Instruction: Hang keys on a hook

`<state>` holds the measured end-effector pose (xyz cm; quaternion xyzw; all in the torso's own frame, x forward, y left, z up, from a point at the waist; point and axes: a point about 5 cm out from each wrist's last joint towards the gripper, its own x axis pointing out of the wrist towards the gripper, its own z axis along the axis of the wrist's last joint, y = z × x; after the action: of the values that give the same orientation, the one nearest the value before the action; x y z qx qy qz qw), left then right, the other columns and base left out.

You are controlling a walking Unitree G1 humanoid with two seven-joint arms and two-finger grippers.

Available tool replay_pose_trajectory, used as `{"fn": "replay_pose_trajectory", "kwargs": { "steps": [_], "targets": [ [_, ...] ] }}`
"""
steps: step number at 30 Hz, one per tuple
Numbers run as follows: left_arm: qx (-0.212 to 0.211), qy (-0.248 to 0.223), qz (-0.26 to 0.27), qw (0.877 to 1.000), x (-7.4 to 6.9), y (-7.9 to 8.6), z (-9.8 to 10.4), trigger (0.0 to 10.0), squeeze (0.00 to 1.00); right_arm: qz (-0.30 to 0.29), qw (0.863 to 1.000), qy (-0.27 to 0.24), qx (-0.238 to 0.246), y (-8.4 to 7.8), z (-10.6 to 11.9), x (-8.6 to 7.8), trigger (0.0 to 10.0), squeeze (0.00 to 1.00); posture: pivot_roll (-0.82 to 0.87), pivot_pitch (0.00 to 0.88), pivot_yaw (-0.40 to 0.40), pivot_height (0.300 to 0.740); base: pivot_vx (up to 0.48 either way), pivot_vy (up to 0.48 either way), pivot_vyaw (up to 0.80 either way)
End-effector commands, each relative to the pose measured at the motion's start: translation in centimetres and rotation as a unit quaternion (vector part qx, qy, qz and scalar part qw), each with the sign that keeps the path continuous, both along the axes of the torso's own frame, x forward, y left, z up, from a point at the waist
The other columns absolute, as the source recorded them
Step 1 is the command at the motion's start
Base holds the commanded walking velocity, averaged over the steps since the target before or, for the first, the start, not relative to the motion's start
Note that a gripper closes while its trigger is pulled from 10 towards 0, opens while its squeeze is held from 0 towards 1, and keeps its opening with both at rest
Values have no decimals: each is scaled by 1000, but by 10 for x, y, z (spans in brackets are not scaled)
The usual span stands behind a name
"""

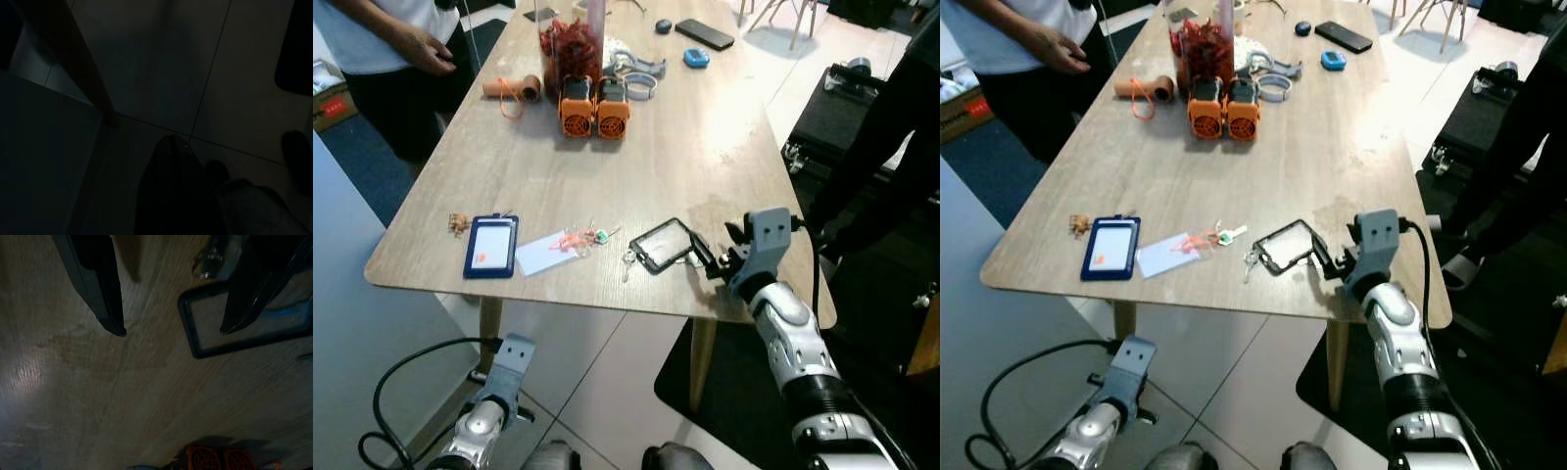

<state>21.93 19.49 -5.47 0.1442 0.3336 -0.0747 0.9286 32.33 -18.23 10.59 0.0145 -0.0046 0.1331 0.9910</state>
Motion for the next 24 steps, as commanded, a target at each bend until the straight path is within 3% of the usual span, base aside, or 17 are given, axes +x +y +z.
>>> {"fn": "replay_pose_trajectory", "kwargs": {
  "steps": [1, 10, 24],
  "targets": [
    [1, 12, 5, 1000, -8, 4, -4, 10000, 0, -13, 1000, 6, -1, -7, -5, -6, 10000, 0, 87, 125, -58, 740, 0, 0, 0],
    [4, 14, 0, 1000, -7, 4, -4, 10000, 0, -20, 999, 49, -14, -9, -20, -16, 10000, 0, 82, 122, -56, 740, 0, 0, 0],
    [8, 16, 0, 1000, -9, 6, -5, 10000, 0, -32, 997, 63, -12, -14, -21, -16, 10000, 0, 81, 123, -57, 740, 0, 0, 0]
  ]
}}
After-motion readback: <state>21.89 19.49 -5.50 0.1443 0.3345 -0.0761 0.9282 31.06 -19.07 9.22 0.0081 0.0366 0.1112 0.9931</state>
